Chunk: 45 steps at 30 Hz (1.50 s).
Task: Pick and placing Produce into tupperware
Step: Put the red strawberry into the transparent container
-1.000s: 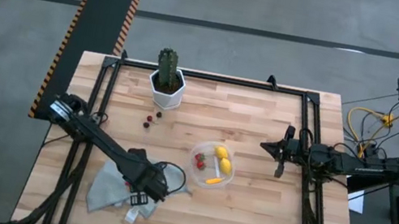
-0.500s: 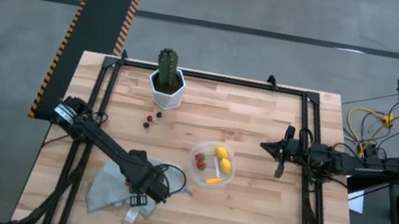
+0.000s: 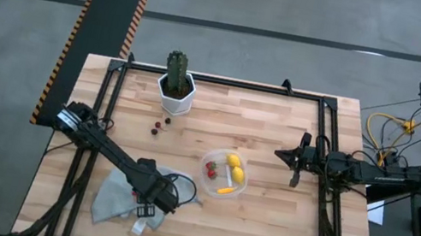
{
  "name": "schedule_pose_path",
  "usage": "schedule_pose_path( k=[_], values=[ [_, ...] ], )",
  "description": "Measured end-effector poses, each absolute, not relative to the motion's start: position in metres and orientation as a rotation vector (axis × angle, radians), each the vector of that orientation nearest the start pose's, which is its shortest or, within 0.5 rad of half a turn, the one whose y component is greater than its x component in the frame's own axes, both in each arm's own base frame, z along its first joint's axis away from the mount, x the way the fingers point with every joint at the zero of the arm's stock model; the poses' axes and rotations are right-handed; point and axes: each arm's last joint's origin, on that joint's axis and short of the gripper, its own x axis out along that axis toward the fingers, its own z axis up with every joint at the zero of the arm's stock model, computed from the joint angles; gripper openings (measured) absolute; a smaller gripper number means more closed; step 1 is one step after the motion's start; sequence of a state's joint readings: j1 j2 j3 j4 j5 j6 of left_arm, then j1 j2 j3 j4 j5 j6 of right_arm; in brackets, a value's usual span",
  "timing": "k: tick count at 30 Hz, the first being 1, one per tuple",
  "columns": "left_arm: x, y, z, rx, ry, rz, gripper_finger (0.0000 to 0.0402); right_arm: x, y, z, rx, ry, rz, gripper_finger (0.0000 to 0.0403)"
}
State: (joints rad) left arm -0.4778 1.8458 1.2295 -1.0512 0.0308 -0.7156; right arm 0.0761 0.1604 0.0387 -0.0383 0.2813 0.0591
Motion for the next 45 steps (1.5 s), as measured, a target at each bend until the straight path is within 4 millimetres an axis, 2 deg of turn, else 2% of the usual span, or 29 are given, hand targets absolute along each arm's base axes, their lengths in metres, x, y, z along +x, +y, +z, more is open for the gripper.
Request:
schedule_pose_path(
  k=[10,17,21,28,39,45],
  values=[
    [0.275,-0.143,0.157,-0.142,1.675,0.212,0.0105,0.105,0.0,0.16,0.031,0.152,-0.21,0.0009],
    [0.274,-0.143,0.157,-0.136,1.682,0.212,0.0102,0.105,0.0,0.16,0.028,0.152,-0.21,0.0009],
    [0.275,-0.143,0.159,-0.136,1.68,0.205,0.0077,0.105,0.0,0.16,0.026,0.152,-0.209,0.0009],
    [0.275,-0.144,0.16,-0.114,1.693,0.153,0.0005,0.105,0.0,0.16,0.025,0.152,-0.209,0.0009],
    [0.276,-0.143,0.179,-0.074,1.749,0.156,0.0001,0.105,0.0,0.16,0.024,0.152,-0.209,0.0009],
    [0.28,-0.144,0.186,-0.06,1.719,0.141,0.0,0.105,0.0,0.16,0.023,0.152,-0.209,0.0009]
  ],
)
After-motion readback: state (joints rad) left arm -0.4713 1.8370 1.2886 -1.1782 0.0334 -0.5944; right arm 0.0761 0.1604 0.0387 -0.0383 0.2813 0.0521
